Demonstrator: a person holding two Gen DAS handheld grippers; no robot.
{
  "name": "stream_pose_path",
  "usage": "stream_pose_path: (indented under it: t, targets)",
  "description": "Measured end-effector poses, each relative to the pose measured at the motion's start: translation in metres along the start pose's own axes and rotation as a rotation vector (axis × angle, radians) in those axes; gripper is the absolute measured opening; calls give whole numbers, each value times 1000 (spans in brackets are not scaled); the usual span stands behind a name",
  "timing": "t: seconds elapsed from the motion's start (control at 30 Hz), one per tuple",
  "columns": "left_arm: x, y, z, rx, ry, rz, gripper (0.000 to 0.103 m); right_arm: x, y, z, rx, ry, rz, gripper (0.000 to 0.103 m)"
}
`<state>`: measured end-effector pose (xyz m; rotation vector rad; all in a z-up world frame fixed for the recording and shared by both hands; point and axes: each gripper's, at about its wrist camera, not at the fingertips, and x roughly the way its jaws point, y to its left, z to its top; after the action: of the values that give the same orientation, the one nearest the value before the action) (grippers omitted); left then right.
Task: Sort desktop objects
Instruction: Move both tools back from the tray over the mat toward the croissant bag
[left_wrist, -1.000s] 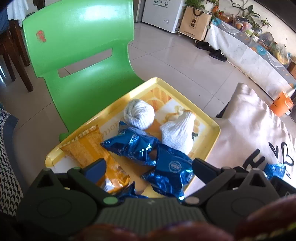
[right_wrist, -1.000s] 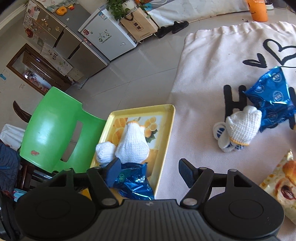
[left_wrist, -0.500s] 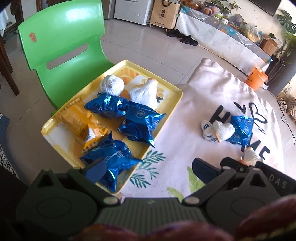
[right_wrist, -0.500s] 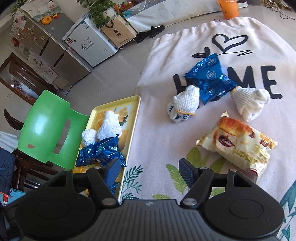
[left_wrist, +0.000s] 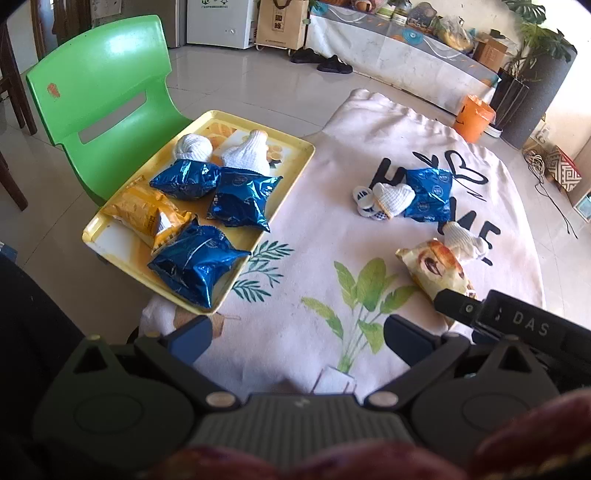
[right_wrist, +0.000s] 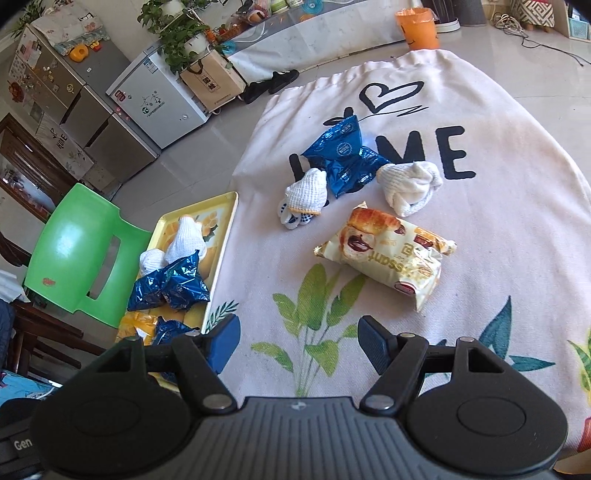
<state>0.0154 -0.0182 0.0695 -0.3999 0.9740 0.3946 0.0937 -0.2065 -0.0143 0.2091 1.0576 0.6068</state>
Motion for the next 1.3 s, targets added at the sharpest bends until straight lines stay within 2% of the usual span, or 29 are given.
stream_pose_path:
  t: [0.4,0.6,0.87,1.0,1.3]
  targets:
    - [-24,-27,-41,113,34,-8,102,-38,-29,-22,62,-32,-69,77]
    - [-41,-45,-54,175,-5,0,102,-55,-41,-27,98,-58,-65,78]
    - [-65,-61,-71,213,-52,-40,103,-68,-47,-31,132,-75,-33,80]
    - [-68,-59,-72,177,-87,-88,103,-70,-48,-33,129,-79,-43,81]
    - [-45,-59,-58,219,-33,-117,103,-60,-49,-22,156,-74,-76,81]
